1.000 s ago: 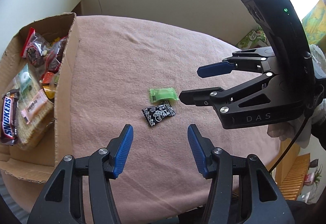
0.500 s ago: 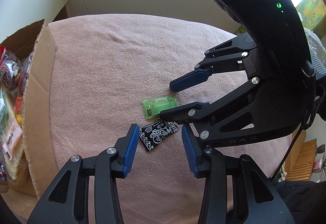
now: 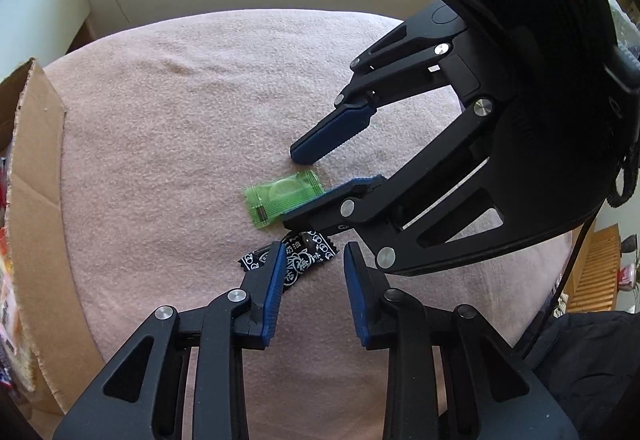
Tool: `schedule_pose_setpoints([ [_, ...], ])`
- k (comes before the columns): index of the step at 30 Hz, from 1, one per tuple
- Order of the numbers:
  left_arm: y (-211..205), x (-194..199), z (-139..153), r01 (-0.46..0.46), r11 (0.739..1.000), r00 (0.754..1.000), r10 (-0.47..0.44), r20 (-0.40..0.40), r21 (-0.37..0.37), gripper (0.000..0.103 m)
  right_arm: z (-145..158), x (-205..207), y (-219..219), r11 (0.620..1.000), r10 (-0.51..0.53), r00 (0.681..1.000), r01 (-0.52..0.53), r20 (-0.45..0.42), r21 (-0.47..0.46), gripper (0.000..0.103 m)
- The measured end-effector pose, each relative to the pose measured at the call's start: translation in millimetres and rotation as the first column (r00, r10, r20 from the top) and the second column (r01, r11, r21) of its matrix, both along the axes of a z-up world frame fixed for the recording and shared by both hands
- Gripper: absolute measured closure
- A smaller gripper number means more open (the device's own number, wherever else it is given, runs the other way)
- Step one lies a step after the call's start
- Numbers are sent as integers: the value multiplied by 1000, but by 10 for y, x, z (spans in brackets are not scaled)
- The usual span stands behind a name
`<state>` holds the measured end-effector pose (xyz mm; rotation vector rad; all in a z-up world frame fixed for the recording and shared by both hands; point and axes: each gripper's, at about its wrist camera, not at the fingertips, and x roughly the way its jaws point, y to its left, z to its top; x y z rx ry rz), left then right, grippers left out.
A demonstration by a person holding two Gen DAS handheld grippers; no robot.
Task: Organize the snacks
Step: 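Close the left tool on the black wrapper while the right tool grasps the green mint packet, then carry the black wrapper with the left tool while the right tool carries the mint packet into the box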
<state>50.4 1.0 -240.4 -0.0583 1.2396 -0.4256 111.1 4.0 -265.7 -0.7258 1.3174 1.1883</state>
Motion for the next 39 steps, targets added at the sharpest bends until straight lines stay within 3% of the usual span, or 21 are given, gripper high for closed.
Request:
schedule_pose_setpoints([
  [4,-30,-205,-37,-12,1000,1000,11,10,28,83,-17,-12,24,1000,18,1000,-18,-1,-4,60],
  [9,16,-227,-52,-34,999,999,34,10,22,83,-29,-56,76,999,48,999,-48,-2,-14,60],
  [15,-212,-227,-29,68,995,997,-70,29,73,83,-47,0,46,998,43,999,-42,30,-36,79],
  [21,-437,-87,32,147,984,988,-151,35,101,78,-76,115,4,1000,-13,1000,13,5,-21,81],
  [23,-540,31,8,194,974,980,-197,21,117,60,-77,151,-33,999,-32,999,32,4,-19,81],
  [24,-587,38,-16,219,967,975,-222,10,126,57,-78,170,-57,999,-44,999,44,1,-19,81],
  [29,-819,92,-50,306,937,951,-308,-14,167,57,-92,246,-259,994,-110,994,110,-3,-18,81],
  [32,-884,78,-58,319,934,947,-320,-18,162,57,-121,304,-333,987,-159,987,159,-2,-19,81],
  [33,-870,128,-89,322,934,946,-322,-21,157,58,-122,307,-360,985,-170,985,170,-1,-20,81],
  [39,-741,347,-108,227,969,974,-225,-37,93,88,-213,246,-569,973,-230,973,230,7,-18,81],
])
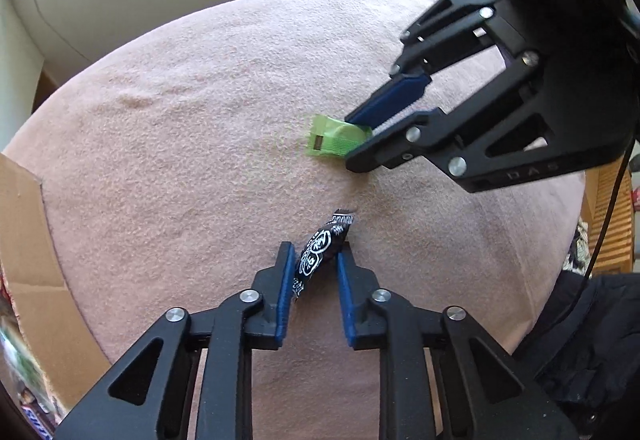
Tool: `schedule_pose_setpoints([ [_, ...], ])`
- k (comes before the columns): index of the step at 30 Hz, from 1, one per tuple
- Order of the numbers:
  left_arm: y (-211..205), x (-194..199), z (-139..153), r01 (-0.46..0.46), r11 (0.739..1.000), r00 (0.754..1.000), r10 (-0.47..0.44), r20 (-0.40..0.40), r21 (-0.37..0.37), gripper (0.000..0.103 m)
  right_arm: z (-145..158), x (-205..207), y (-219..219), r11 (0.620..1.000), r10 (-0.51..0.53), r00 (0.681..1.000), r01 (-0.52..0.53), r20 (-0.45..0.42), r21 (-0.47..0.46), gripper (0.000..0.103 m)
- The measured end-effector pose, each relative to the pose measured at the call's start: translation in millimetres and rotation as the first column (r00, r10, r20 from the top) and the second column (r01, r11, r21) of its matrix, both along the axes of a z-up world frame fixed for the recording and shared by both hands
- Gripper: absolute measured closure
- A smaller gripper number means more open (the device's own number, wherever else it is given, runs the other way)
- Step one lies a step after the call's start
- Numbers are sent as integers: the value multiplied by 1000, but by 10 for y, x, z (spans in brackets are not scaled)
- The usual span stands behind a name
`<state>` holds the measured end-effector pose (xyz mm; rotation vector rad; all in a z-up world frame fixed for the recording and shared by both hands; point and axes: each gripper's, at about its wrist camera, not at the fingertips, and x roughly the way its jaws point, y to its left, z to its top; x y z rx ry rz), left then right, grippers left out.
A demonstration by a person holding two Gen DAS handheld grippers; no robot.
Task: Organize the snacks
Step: 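Carry the black wrapper with the left tool while the right tool carries the mint packet into the box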
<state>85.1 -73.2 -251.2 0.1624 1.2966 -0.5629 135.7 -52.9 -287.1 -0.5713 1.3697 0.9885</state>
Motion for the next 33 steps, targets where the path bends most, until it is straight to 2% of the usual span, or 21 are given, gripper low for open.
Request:
schedule_pose_setpoints([
  [4,-59,28,-4,-29,999,1000,29,3,-25,94,-32,-6,-67,1000,-20,1000,20,7,3,81],
  [7,-142,3,-11,-29,999,999,29,19,-35,95,-55,22,-123,999,-33,999,33,8,6,81],
  [12,-309,-53,1,-46,996,998,49,42,-71,95,72,-91,-134,999,-46,999,45,18,15,82],
  [16,-232,-78,92,-77,992,995,83,52,-97,95,120,-99,-184,998,-62,998,62,21,27,82],
  [17,-187,-92,106,-88,991,994,94,56,-104,95,236,-116,-169,997,-66,998,65,23,30,82],
  [22,-151,-62,263,-132,984,987,141,71,-121,95,431,-104,-195,996,-84,996,82,36,44,82],
  [28,235,-137,452,-163,977,979,178,102,-135,95,723,-168,-103,995,-83,994,78,73,65,82],
  [33,566,-223,577,-204,969,967,222,129,-137,95,989,-223,137,994,-71,993,62,94,91,82],
])
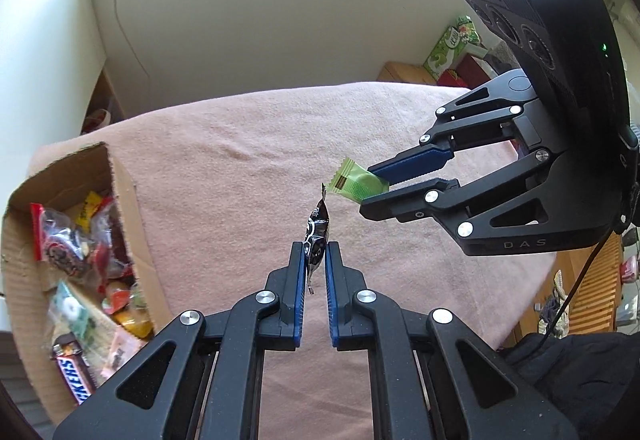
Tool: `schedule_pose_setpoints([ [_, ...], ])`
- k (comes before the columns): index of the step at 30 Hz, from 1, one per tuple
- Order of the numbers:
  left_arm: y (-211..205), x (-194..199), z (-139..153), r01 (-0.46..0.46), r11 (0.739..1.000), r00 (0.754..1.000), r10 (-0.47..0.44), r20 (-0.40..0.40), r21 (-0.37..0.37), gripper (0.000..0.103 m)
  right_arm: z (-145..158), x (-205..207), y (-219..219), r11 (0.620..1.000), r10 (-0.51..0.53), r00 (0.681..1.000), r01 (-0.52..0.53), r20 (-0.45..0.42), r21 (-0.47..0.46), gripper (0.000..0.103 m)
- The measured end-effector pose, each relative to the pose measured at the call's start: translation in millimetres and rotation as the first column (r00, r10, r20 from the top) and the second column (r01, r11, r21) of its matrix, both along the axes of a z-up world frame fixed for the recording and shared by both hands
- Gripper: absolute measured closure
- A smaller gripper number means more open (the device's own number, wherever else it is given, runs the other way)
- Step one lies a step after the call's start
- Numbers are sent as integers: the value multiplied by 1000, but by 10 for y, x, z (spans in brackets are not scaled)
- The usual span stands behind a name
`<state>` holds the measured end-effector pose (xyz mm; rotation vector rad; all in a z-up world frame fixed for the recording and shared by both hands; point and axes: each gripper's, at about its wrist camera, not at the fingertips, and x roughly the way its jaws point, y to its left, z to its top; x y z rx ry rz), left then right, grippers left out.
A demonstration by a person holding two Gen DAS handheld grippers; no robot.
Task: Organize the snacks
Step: 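Carry the black wrapper with the left tool while the right tool carries the mint packet into the box, then open both tools inside the box to release the snacks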
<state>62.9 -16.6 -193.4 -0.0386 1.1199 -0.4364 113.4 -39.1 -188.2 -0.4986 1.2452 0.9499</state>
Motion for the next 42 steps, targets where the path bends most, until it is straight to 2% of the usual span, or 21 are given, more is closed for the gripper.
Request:
schedule_pose_setpoints([
  [10,737,-269,206,-131,991,991,131,28,27,95,295,-124,806,997,58,998,-58,12,43,82],
  [23,1547,-595,287,-320,947,948,319,13,42,95,345,-314,1712,991,118,993,-118,-1,68,82],
  [31,1777,-685,283,-388,920,922,388,13,61,95,281,-318,1995,992,118,993,-117,-13,49,82],
  [42,1933,-627,153,-432,900,901,434,-12,54,95,136,-247,2159,996,84,996,-83,-26,24,82],
])
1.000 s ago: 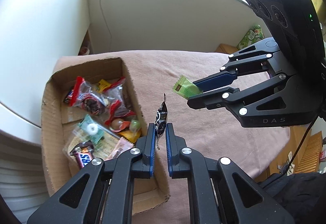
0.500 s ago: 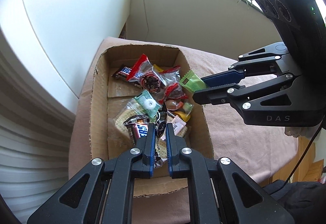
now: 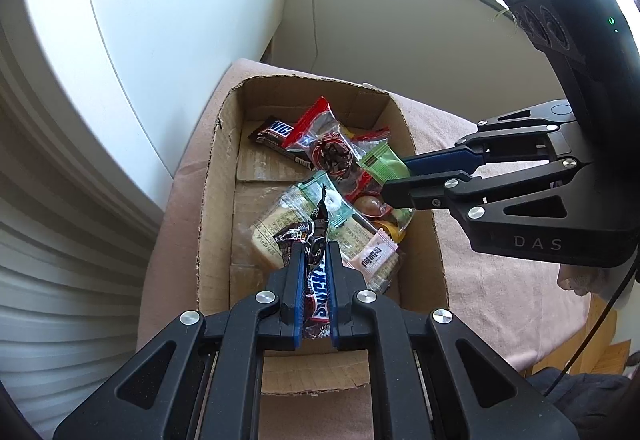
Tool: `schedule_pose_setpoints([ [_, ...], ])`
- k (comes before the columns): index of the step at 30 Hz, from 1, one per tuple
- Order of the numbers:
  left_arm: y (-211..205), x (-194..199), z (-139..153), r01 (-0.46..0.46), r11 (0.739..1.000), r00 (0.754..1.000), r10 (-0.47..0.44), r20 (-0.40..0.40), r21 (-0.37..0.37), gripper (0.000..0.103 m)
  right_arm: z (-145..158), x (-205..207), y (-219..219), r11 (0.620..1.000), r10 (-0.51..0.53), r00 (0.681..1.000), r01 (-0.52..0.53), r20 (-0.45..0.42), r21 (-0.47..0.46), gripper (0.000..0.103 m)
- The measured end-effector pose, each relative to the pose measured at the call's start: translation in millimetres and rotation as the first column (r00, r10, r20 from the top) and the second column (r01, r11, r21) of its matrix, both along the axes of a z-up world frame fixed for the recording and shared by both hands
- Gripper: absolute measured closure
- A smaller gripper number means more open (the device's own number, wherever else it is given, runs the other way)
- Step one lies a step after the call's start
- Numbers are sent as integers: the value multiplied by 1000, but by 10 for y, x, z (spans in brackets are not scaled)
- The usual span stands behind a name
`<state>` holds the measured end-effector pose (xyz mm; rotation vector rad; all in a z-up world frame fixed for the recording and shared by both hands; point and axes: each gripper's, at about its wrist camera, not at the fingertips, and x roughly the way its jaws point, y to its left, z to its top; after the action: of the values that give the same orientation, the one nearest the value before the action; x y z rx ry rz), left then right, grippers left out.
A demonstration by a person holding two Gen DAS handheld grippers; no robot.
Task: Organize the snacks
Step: 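Open both tools inside the box to release the snacks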
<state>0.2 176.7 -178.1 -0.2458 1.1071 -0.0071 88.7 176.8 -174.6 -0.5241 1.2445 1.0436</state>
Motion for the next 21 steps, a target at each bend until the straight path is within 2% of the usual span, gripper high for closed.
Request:
schedule_pose_setpoints([
  [12,22,117,-17,-15,1000,1000,15,-11,2,94,-55,27,46,1000,-8,1000,8,1,-16,81],
  [21,36,101,25,-34,999,999,34,-5,14,82,-58,28,-8,999,-26,1000,26,13,-20,81],
])
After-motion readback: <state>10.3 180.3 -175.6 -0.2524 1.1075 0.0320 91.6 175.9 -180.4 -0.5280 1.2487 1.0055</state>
